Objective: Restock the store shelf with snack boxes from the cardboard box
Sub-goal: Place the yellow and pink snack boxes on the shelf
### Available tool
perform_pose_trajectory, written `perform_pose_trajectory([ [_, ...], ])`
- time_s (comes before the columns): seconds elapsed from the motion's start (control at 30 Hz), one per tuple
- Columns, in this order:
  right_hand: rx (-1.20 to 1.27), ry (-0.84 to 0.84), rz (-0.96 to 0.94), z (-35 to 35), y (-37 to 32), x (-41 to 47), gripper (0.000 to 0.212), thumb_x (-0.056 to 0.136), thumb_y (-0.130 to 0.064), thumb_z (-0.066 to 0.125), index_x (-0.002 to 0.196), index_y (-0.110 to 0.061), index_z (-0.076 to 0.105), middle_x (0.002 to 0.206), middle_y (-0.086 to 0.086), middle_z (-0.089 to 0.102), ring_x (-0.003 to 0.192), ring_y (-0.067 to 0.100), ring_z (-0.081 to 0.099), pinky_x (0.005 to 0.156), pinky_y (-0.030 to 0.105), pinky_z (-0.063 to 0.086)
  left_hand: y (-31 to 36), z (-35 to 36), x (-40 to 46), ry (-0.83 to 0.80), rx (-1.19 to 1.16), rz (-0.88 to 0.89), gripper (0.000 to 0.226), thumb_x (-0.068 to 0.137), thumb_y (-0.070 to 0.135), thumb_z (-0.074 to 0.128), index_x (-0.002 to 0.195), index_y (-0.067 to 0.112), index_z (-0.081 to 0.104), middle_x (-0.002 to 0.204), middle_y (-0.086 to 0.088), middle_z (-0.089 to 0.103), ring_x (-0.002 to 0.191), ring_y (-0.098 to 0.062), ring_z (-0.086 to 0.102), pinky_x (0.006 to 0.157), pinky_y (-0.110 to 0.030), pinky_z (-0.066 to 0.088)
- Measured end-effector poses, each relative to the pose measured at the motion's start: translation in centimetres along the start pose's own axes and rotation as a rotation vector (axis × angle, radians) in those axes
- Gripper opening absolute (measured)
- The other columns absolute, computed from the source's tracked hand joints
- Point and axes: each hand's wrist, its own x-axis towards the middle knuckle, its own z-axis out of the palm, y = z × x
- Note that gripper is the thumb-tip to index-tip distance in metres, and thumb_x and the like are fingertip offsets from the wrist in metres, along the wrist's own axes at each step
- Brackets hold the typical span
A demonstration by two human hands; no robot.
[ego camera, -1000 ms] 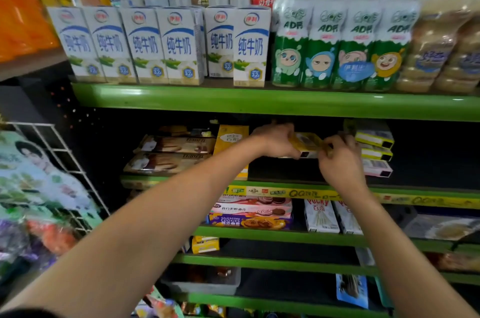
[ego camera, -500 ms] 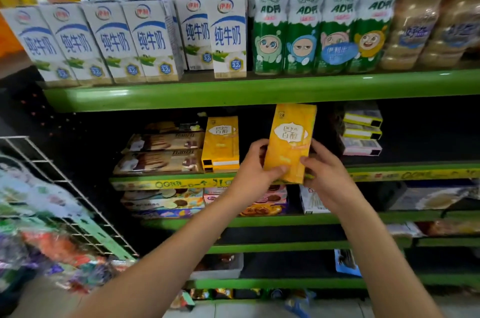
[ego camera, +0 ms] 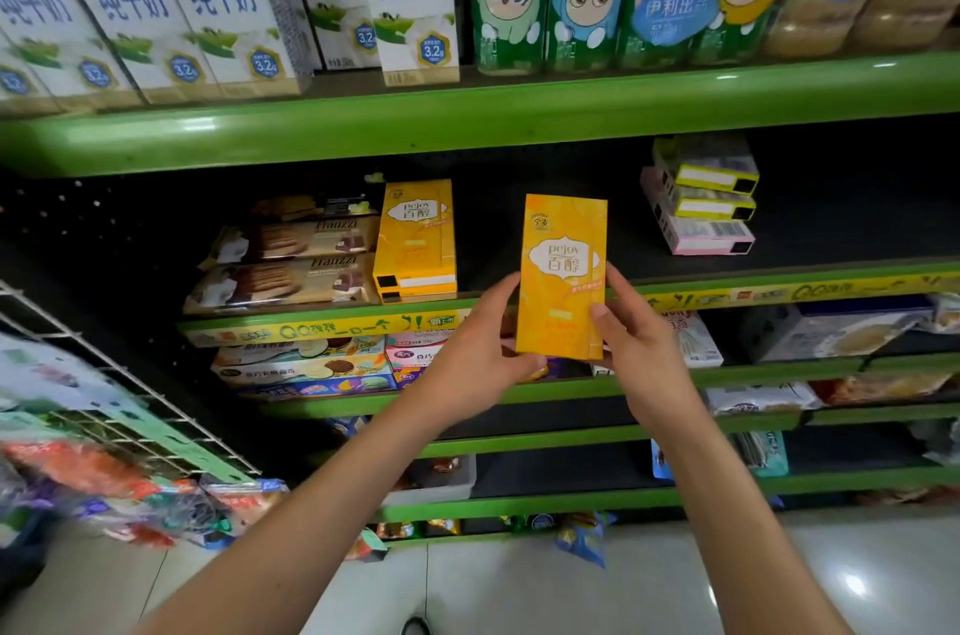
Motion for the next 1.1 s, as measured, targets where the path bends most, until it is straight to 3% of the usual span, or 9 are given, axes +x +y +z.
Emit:
perform_pose_trajectory([
  [0.07,-0.008,0.007,0.018,-0.2,0.4,0.1,0.043,0.103,-0.031,0.049,0.131,-0.062,0.044,0.125,-0.012,0.067,0.107,0.012,0.069,0.077,0.033,0.061,-0.2,0.0,-0.1,0.008,0.035,-0.004,0.093,0.082,0.034,0.078,0.143,0.056,0.012,0.152,0.016,0.037,0.099,0.025,0.05,0.07,-0.002,0.043],
  [0.17,-0.012,0.024,0.028,-0.6,0.8,0.0,0.044,0.101,-0.034,0.051,0.137,-0.059,0.042,0.122,-0.014,0.068,0.106,0.012,0.07,0.076,0.036,0.061,-0.6,-0.1,-0.4,0.024,0.071,0.022,0.092,0.079,0.046,0.078,0.143,0.056,0.012,0.153,0.021,0.028,0.129,-0.001,0.044,0.1,-0.028,0.043],
  [0.3,-0.017,0.002,0.022,-0.6,1.0,-0.3,0.048,0.095,-0.044,0.053,0.141,-0.054,0.041,0.124,-0.013,0.068,0.106,0.013,0.07,0.076,0.038,0.061,-0.5,-0.3,-0.5,0.005,0.113,0.042,0.091,0.079,0.049,0.076,0.144,0.052,0.012,0.152,0.023,0.026,0.135,-0.01,0.04,0.106,-0.043,0.044],
  [0.4,-0.017,0.009,0.028,-0.6,1.1,-0.2,0.047,0.101,-0.036,0.05,0.145,-0.05,0.039,0.124,-0.01,0.068,0.105,0.013,0.07,0.076,0.039,0.062,-0.4,-0.2,-0.6,0.005,0.135,0.047,0.092,0.08,0.049,0.075,0.145,0.05,0.011,0.153,0.021,0.025,0.137,-0.01,0.039,0.107,-0.045,0.043],
  [0.5,-0.025,0.003,0.028,-0.6,1.1,-0.2,0.049,0.101,-0.029,0.053,0.137,-0.059,0.04,0.12,-0.008,0.068,0.1,0.013,0.071,0.07,0.034,0.061,-0.4,0.1,-0.6,0.021,0.145,0.043,0.092,0.08,0.049,0.076,0.144,0.051,0.01,0.152,0.022,0.025,0.137,-0.011,0.039,0.108,-0.045,0.043],
  [0.67,-0.082,-0.003,0.037,-0.6,1.4,-0.1,0.061,0.1,-0.025,0.056,0.147,-0.053,0.03,0.119,-0.008,0.065,0.102,0.011,0.069,0.072,0.034,0.062,-0.5,0.2,-0.5,0.025,0.139,0.028,0.094,0.079,0.049,0.076,0.144,0.051,0.009,0.154,0.021,0.023,0.138,-0.012,0.037,0.108,-0.047,0.042],
  [1.03,-0.086,0.037,0.056,-0.4,1.3,-0.2,0.06,0.099,-0.027,0.058,0.136,-0.068,0.033,0.118,-0.008,0.065,0.102,0.015,0.07,0.072,0.038,0.062,-0.5,0.5,-0.8,0.03,0.134,0.028,0.093,0.08,0.048,0.075,0.145,0.049,0.009,0.157,0.021,0.019,0.141,-0.011,0.032,0.112,-0.045,0.037],
  [1.1,-0.091,0.039,0.055,-0.3,1.3,-0.3,0.061,0.099,-0.027,0.058,0.126,-0.076,0.033,0.119,-0.01,0.064,0.105,0.016,0.068,0.074,0.039,0.062,-0.4,0.5,-0.9,0.023,0.137,0.031,0.093,0.081,0.047,0.076,0.146,0.049,0.009,0.157,0.021,0.019,0.141,-0.011,0.032,0.111,-0.045,0.038],
])
